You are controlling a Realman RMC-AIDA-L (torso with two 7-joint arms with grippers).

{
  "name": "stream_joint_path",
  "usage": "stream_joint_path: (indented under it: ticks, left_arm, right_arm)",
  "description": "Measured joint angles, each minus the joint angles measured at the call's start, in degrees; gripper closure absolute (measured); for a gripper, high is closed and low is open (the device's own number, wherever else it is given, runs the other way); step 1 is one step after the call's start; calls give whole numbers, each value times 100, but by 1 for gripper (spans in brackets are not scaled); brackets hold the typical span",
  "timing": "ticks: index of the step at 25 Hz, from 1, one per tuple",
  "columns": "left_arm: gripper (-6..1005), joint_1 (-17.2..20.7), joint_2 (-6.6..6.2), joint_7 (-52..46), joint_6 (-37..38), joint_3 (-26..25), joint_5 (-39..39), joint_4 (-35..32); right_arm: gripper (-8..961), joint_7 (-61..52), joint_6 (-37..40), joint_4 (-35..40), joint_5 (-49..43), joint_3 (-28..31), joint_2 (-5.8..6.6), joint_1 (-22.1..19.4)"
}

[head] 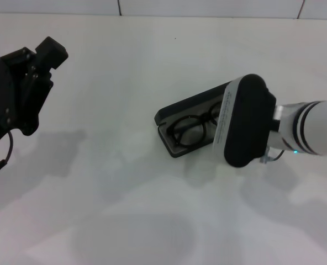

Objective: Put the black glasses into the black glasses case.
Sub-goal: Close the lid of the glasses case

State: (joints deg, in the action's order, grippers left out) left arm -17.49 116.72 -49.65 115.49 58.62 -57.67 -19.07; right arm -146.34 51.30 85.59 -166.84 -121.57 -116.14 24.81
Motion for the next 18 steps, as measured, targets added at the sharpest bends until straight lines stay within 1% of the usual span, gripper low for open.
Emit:
stream_joint_path:
  ticks: [4, 11, 18]
  left_arm:
    - [966, -3, 0, 0, 0, 0, -22, 0]
    - [966, 3, 0, -7, 14, 2, -40, -1]
    - [966, 22, 16, -8, 39, 35, -43, 0]
  right_arm:
    - [903, 0, 48, 256, 17, -184, -1, -5]
    - [902, 21, 66, 550, 502, -542, -4, 322]
    - [900, 19, 195, 613, 522, -552, -5, 355]
